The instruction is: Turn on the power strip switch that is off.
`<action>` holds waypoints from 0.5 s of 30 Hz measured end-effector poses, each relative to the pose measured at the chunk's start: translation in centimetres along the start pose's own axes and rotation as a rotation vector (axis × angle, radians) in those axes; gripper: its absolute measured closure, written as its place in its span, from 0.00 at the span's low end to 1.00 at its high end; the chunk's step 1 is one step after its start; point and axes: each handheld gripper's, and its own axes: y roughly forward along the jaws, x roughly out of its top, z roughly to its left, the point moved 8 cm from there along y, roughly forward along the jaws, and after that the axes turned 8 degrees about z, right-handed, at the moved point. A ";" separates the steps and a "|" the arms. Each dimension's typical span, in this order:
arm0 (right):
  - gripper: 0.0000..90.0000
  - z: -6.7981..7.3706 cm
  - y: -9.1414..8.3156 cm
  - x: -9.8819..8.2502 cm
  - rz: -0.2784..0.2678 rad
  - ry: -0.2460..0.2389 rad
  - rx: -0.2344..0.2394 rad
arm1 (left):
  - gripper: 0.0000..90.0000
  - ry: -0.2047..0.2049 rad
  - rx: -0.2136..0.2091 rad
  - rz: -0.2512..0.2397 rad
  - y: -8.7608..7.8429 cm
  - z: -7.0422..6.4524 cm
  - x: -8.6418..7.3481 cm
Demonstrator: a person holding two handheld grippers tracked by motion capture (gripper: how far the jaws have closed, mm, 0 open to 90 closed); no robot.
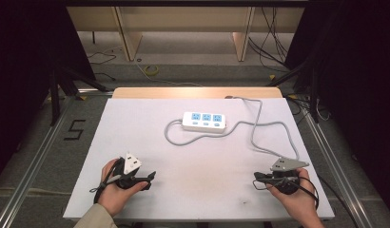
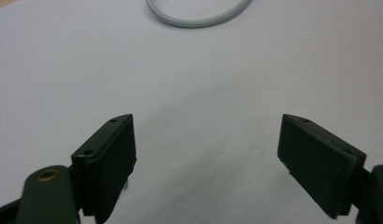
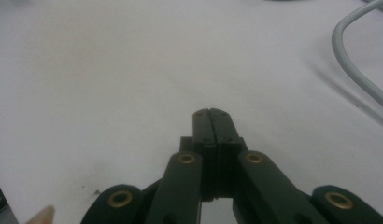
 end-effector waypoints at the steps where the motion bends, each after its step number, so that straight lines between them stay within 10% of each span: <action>1: 1.00 0.0 0.0 0.1 0.003 -0.005 -0.004 | 0.21 0.001 0.002 -0.001 0.0 0.0 0.0; 15: 1.00 -0.4 0.1 0.6 0.039 0.021 -0.006 | 0.22 0.007 0.003 0.011 0.2 0.0 -0.1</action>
